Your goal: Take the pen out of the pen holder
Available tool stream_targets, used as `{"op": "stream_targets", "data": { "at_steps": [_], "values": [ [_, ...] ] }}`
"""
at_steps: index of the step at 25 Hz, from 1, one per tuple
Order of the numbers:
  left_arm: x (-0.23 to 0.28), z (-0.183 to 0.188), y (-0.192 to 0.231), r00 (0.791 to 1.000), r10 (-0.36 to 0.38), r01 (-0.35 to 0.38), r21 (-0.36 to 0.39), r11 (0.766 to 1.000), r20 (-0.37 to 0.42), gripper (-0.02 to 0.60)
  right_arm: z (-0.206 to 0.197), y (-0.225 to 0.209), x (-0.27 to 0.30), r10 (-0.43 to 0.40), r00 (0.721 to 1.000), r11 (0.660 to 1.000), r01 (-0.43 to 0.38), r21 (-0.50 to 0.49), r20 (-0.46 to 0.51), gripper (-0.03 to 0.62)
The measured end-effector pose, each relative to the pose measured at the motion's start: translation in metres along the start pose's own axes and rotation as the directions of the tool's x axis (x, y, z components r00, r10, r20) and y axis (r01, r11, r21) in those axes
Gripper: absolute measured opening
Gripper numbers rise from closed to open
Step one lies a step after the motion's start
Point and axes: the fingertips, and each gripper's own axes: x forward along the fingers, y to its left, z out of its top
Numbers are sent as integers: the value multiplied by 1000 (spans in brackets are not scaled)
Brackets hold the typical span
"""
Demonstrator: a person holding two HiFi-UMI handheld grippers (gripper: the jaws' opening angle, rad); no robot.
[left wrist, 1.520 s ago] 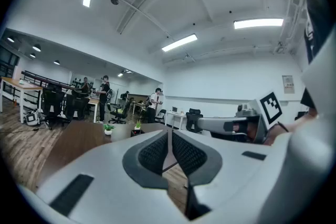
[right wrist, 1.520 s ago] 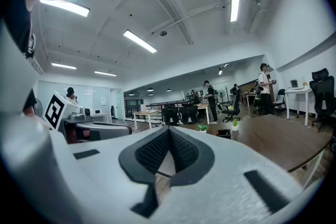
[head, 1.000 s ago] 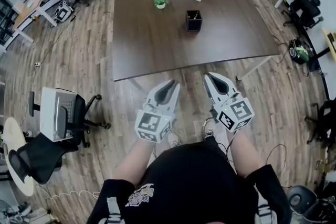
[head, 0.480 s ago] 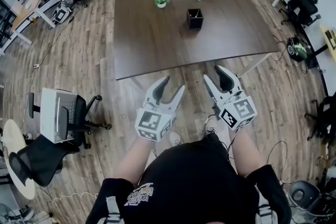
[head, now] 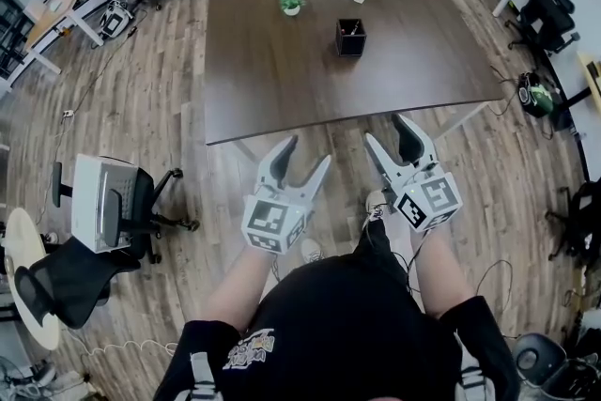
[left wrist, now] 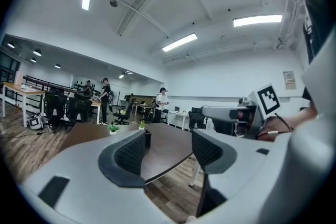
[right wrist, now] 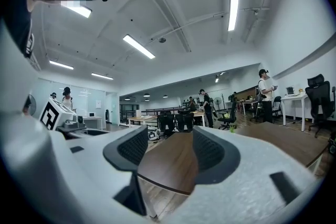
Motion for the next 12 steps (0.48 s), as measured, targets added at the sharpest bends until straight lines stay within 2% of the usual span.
{"op": "stream_targets", "data": {
  "at_steps": [12],
  "values": [
    [94, 8, 0, 995, 100, -100, -3, 995, 0, 256, 5, -100, 38, 78, 997, 997, -78, 24, 1, 267]
  ]
}}
